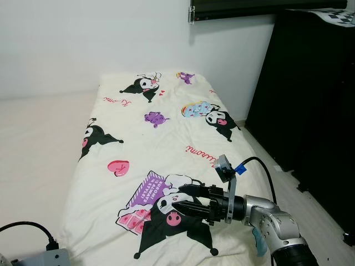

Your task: Clean up the room

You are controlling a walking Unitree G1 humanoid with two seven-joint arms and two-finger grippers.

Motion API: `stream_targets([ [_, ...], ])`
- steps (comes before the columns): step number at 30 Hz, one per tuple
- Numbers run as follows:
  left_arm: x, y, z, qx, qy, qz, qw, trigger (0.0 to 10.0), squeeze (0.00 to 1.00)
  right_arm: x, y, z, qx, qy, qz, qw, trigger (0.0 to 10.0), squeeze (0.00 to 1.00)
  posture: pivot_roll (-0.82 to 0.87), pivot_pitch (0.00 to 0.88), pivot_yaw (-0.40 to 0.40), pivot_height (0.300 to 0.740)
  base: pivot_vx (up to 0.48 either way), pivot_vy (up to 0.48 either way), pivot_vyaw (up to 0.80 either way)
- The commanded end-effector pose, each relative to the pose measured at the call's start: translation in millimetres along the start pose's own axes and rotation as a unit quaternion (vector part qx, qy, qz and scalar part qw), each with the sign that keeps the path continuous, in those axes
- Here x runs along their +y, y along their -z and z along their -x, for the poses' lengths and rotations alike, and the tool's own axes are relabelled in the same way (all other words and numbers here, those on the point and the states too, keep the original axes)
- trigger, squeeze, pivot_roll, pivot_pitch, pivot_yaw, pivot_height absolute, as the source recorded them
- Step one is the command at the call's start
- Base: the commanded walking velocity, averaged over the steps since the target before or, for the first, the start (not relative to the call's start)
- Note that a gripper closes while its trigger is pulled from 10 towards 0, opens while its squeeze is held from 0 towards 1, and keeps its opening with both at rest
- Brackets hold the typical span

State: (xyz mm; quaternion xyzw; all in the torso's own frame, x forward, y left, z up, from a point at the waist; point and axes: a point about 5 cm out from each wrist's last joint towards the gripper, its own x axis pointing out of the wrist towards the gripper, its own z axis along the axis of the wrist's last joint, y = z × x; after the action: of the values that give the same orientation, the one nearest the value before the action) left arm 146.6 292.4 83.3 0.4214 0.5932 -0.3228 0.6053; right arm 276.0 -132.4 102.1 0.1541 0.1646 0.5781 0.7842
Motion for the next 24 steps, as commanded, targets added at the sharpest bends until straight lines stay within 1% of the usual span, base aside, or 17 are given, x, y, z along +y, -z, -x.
stream_targets([
  [1, 5.1, 5, 11.0, 0.004, 0.004, -0.016, 1.0, 10.0, 1.0, 1.6, 1, -1.2, 0.004, -0.001, -0.002, 1.0, 10.0, 0.0, -0.04, 0.0, -0.012, 0.556, 0.0, 0.0, 0.0],
  [3, 6.3, 3, 18.9, -0.011, 0.01, -0.027, 1.0, 10.0, 1.0, 0.6, 1, -0.2, -0.001, 0.006, 0.0, 1.0, 10.0, 0.0, -0.05, 0.0, -0.007, 0.556, 0.0, 0.0, 0.0],
  [7, 5.8, -37, 49.6, -0.188, 0.036, -0.041, 0.981, 10.0, 1.0, -9.0, -4, 3.8, -0.031, 0.054, 0.005, 0.998, 10.0, 0.0, -0.04, 0.0, -0.012, 0.556, 0.0, 0.0, 0.0],
  [8, 5.8, -37, 49.6, -0.188, 0.036, -0.041, 0.981, 10.0, 1.0, -9.0, -4, 3.8, -0.031, 0.054, 0.005, 0.998, 10.0, 0.0, -0.04, 0.0, -0.012, 0.556, 0.0, 0.0, 0.0],
  [9, 4.6, -61, 70.6, -0.302, 0.05, -0.057, 0.95, 10.0, 1.0, -16.3, -6, 5.4, -0.042, 0.089, 0.003, 0.995, 10.0, 0.0, -0.04, 0.0, -0.013, 0.556, 0.0, 0.0, 0.0],
  [10, 4.6, -61, 70.6, -0.302, 0.05, -0.057, 0.95, 10.0, 1.0, -16.3, -6, 5.4, -0.042, 0.089, 0.003, 0.995, 10.0, 0.0, -0.04, 0.0, -0.013, 0.556, 0.0, 0.0, 0.0],
  [11, 2.4, -80, 95.7, -0.41, 0.066, -0.072, 0.907, 10.0, 1.0, -21.5, -6, 6.6, -0.049, 0.116, 0.0, 0.992, 10.0, 0.0, -0.05, 0.0, -0.01, 0.556, 0.0, 0.0, 0.0],
  [12, 2.4, -80, 95.7, -0.41, 0.066, -0.072, 0.907, 10.0, 1.0, -21.5, -6, 6.6, -0.049, 0.116, 0.0, 0.992, 10.0, 0.0, -0.05, 0.0, -0.01, 0.556, 0.0, 0.0, 0.0],
  [14, -1.1, -98, 132.5, -0.572, 0.106, -0.09, 0.808, 10.0, 1.0, -24.8, -8, 7.5, -0.062, 0.136, -0.005, 0.989, 10.0, 0.0, -0.05, 0.0, -0.012, 0.556, 0.0, 0.0, 0.0],
  [15, -1.1, -98, 132.5, -0.572, 0.106, -0.09, 0.808, 10.0, 1.0, -24.8, -8, 7.5, -0.062, 0.136, -0.005, 0.989, 10.0, 0.0, -0.05, 0.0, -0.012, 0.556, 0.0, 0.0, 0.0],
  [16, 1.2, -102, 139.4, -0.622, 0.12, -0.084, 0.769, 10.0, 1.0, -25.4, -9, 8.3, -0.067, 0.142, -0.008, 0.988, 10.0, 0.0, -0.06, 0.0, -0.012, 0.556, 0.0, 0.0, 0.0],
  [18, 1.2, -102, 139.4, -0.622, 0.12, -0.084, 0.769, 10.0, 1.0, -25.4, -9, 8.3, -0.067, 0.142, -0.008, 0.988, 10.0, 0.0, -0.06, 0.0, -0.012, 0.556, 0.0, 0.0, 0.0],
  [19, 10.3, -107, 140.6, -0.667, 0.112, -0.052, 0.735, 10.0, 1.0, -27.0, -11, 9.2, -0.076, 0.149, -0.011, 0.986, 10.0, 0.0, -0.06, 0.0, -0.011, 0.556, 0.0, 0.0, 0.0],
  [20, 10.3, -107, 140.6, -0.667, 0.112, -0.052, 0.735, 10.0, 1.0, -27.0, -11, 9.2, -0.076, 0.149, -0.011, 0.986, 10.0, 0.0, -0.06, 0.0, -0.011, 0.556, 0.0, 0.0, 0.0],
  [21, 25.9, -115, 137.6, -0.708, 0.079, 0.002, 0.701, 10.0, 1.0, -31.1, -13, 11.1, -0.09, 0.162, -0.018, 0.982, 10.0, 0.0, -0.06, 0.0, -0.01, 0.556, 0.0, 0.0, 0.0],
  [22, 46.5, -125, 129.0, -0.725, 0.031, 0.079, 0.683, 10.0, 0.0, -35.0, -16, 12.5, -0.107, 0.177, -0.027, 0.978, 10.0, 0.0, -0.06, 0.0, -0.01, 0.561, 0.0, 0.0, 0.0],
  [24, 58.6, -132, 123.0, -0.73, 0.004, 0.129, 0.671, 10.0, 0.0, -37.9, -17, 13.4, -0.119, 0.187, -0.032, 0.975, 10.0, 0.0, -0.06, 0.0, -0.011, 0.566, 0.0, 0.0, 0.0],
])
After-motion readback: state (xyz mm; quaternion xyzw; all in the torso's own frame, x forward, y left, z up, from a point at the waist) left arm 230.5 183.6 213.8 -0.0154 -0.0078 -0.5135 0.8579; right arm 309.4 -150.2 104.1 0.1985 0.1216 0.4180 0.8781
